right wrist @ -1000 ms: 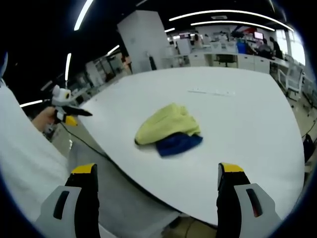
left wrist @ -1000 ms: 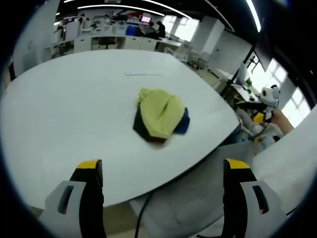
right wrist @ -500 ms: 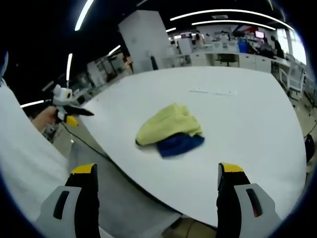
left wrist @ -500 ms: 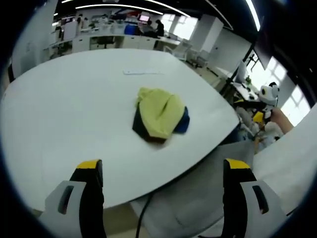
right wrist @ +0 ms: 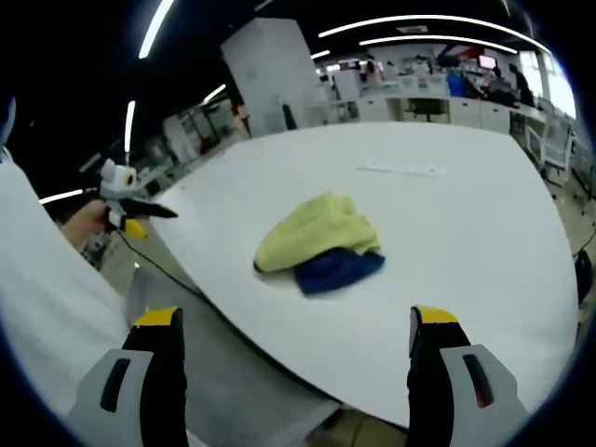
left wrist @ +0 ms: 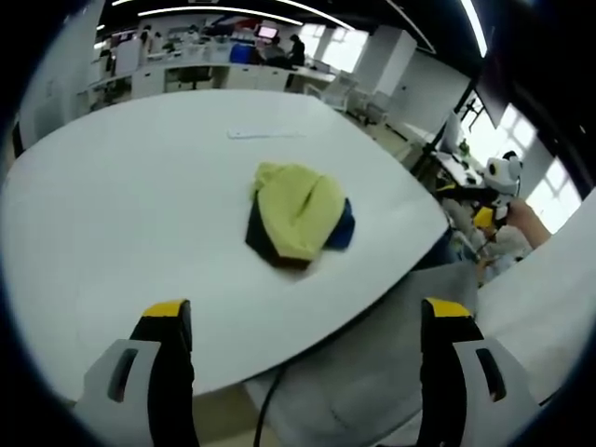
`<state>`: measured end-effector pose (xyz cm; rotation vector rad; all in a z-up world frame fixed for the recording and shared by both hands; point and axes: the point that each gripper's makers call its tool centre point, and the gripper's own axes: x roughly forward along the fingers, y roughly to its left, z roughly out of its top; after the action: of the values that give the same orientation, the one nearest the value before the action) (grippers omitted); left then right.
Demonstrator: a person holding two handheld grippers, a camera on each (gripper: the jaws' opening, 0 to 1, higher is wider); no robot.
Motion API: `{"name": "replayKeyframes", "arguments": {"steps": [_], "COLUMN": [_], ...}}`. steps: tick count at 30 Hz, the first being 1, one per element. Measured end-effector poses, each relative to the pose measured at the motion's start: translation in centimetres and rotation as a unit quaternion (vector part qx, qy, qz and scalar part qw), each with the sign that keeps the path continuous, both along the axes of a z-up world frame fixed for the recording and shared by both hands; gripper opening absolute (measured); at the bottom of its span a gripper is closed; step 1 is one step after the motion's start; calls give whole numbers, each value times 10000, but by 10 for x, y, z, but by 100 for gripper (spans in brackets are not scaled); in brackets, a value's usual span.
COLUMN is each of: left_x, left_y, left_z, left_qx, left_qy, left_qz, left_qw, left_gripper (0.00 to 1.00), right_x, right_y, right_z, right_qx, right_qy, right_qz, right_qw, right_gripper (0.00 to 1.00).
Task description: Fold the garment on the visible template until the final outline fits inside the template.
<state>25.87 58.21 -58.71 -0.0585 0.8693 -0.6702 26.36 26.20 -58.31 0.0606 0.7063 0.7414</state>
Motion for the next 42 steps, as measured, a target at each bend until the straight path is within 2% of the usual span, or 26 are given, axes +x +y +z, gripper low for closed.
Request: {"name": "replayKeyframes", "arguments": {"steps": [4,23,31,42], "left_x": [2,10,13,17], "left_y": [1,-9,-9,-13], "left_z": [1,-2,-4,-15], "left_qx": [46,78,66,64], "left_qy": [-9,2,7,119], "left_qz": [-15,-125,-141,-207], "left_qw": [10000,9999,9999,9997], "left_gripper": [99,99,98,98], "right_x": [3,8,12,15], "right_y": [1,-3,5,16], "right_z": [1,-8,-10,-19], "right_qx": [71,160,167,207], "right_qy": [-66,10,23,119], "right_qz": [-30,-39,38,120], "right_qw": [9999,9999,9999,9996], "right_gripper": [100,100,100,100]}}
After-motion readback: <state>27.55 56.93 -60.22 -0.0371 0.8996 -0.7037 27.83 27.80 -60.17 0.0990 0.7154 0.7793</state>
